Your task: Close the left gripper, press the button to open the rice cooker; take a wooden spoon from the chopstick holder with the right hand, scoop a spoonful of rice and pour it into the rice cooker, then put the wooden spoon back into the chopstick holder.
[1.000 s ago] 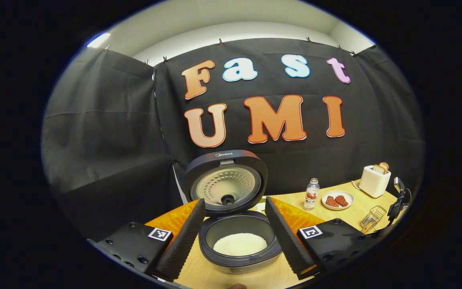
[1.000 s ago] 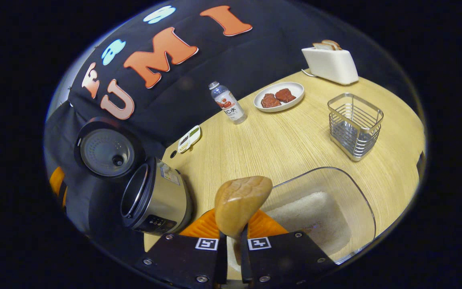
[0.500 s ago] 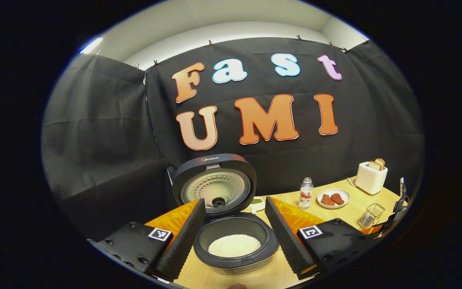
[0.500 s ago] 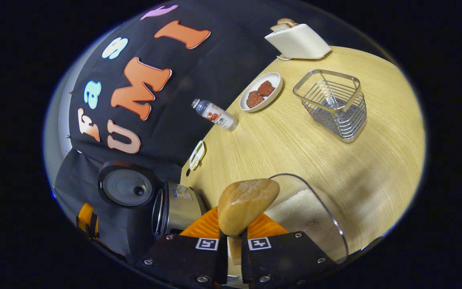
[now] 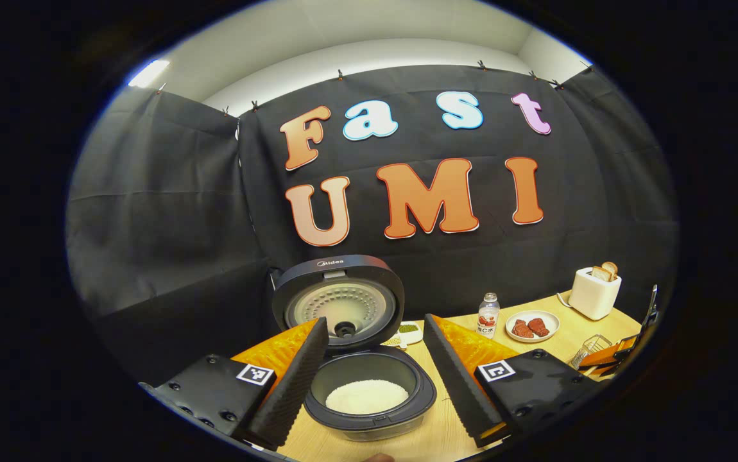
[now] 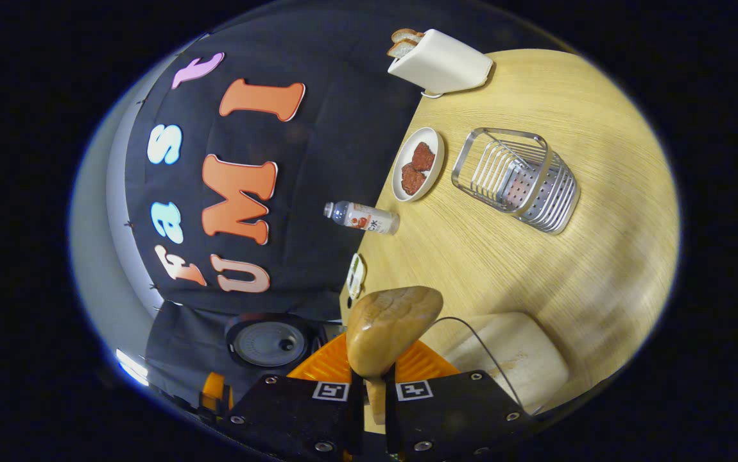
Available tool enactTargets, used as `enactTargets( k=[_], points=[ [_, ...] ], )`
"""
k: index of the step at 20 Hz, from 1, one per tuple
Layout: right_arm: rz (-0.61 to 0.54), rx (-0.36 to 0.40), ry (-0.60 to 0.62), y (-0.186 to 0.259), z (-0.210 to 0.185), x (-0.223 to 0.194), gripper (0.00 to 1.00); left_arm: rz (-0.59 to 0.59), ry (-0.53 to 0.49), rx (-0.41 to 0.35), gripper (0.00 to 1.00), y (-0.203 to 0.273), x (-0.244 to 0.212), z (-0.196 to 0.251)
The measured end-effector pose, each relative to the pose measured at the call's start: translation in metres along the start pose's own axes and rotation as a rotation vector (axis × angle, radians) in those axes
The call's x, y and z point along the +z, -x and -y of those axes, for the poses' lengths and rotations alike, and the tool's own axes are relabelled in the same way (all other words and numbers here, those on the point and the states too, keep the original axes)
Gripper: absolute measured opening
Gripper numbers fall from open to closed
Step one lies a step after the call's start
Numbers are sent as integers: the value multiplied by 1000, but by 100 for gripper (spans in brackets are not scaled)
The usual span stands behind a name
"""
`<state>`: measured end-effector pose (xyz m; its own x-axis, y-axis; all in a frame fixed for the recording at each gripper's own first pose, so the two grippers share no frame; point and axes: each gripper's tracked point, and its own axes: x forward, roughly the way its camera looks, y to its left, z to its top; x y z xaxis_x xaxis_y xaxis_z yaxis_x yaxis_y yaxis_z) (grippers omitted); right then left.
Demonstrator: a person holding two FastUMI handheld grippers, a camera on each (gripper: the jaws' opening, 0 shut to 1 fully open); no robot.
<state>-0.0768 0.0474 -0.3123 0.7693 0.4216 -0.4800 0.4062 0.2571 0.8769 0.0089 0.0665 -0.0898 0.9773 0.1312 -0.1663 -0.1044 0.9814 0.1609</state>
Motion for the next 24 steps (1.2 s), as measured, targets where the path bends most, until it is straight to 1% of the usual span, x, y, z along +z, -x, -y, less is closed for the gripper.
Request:
enactTargets(
  k=[6,10,14,16,18,23,24],
  points=[
    [-33,149,-123,-7,-58,16,12,38,30,71,92,11,3,-17],
    [-96,206,-108,-25,-104,8,12,74,35,127,93,20,9,-34],
    [-170,279,-107,-45,-157,-14,12,91,39,194,92,30,7,-63],
    [-208,302,-98,-58,-179,-30,12,84,50,224,92,35,1,-78],
    [-239,309,-87,-74,-194,-44,12,74,49,255,93,38,-6,-94],
    [-291,310,-65,-114,-217,-76,12,63,33,295,92,44,-18,-118],
    [-297,307,-60,-121,-220,-81,13,56,31,298,100,46,-19,-122]
  ],
)
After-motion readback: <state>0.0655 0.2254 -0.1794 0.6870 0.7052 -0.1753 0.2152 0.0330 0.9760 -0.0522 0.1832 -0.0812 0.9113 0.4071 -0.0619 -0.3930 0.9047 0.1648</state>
